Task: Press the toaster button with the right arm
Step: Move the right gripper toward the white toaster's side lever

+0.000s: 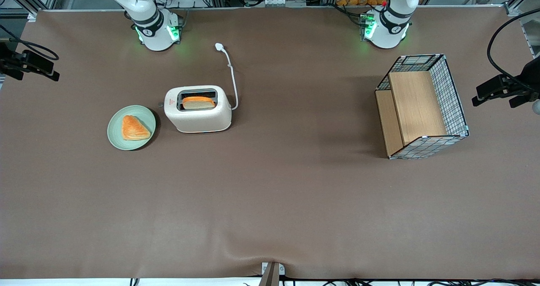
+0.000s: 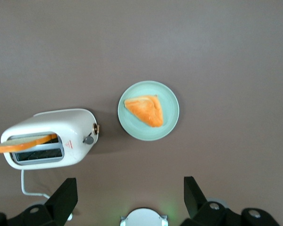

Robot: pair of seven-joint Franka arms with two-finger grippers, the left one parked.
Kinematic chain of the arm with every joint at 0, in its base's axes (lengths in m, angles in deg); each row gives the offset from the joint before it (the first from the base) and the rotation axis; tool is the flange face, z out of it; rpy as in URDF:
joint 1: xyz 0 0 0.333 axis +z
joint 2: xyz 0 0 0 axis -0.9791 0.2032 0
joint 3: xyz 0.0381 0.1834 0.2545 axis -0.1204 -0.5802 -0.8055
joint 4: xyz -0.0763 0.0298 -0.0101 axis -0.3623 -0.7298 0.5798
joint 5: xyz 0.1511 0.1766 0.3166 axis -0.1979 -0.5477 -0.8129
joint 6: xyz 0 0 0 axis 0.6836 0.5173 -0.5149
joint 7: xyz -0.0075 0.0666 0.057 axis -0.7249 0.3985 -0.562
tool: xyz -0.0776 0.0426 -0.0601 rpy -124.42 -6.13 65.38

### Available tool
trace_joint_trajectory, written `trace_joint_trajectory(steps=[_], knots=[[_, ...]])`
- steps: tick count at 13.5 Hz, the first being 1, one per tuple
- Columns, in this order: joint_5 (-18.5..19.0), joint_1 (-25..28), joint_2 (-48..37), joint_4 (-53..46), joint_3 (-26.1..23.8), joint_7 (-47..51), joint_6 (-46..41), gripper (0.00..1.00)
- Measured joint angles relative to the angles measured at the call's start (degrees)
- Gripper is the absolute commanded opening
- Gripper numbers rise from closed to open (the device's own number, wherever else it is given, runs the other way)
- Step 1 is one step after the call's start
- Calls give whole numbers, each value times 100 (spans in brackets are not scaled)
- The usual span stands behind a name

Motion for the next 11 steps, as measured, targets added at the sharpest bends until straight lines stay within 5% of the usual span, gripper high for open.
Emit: trace_joint_trajectory(steps=[11], knots=[[-1248,-157,392,1100,21,34,-86,100]])
